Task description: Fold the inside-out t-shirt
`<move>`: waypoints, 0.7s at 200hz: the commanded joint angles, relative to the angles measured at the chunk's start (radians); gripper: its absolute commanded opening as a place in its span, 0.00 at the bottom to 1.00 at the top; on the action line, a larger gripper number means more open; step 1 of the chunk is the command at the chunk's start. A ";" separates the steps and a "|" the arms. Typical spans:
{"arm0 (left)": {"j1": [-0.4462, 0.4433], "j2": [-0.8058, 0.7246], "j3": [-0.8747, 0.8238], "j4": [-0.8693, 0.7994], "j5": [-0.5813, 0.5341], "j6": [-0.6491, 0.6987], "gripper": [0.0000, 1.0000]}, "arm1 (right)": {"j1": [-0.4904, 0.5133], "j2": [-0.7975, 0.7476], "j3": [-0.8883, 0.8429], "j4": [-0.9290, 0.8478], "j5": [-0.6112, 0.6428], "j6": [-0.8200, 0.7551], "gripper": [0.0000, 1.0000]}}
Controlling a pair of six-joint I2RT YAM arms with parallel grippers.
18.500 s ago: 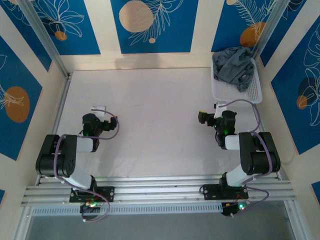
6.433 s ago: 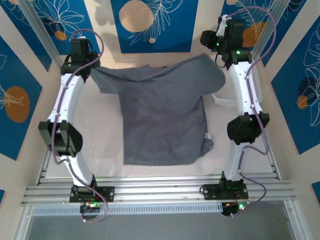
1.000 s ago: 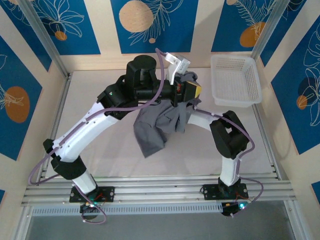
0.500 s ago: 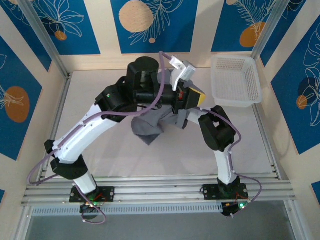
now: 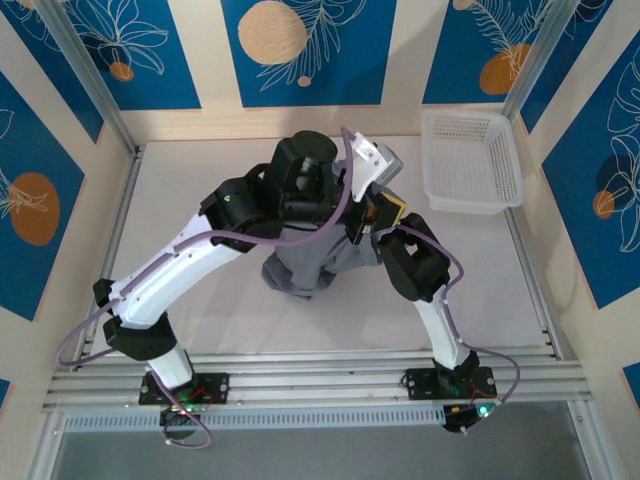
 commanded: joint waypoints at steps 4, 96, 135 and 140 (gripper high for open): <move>-0.044 -0.075 -0.003 0.075 -0.045 0.066 0.00 | 0.022 0.135 -0.054 -0.080 0.009 0.045 0.62; 0.511 -0.255 -0.434 0.126 -0.330 -0.179 0.00 | 0.021 -0.528 -0.488 0.377 -0.289 0.095 0.00; 0.783 -0.172 -0.769 0.277 -0.184 -0.191 0.00 | 0.056 -0.891 -0.678 0.536 -0.314 0.116 0.00; 0.787 -0.164 -0.829 0.319 -0.191 -0.192 0.00 | 0.054 -0.927 -0.686 0.543 -0.287 0.126 0.00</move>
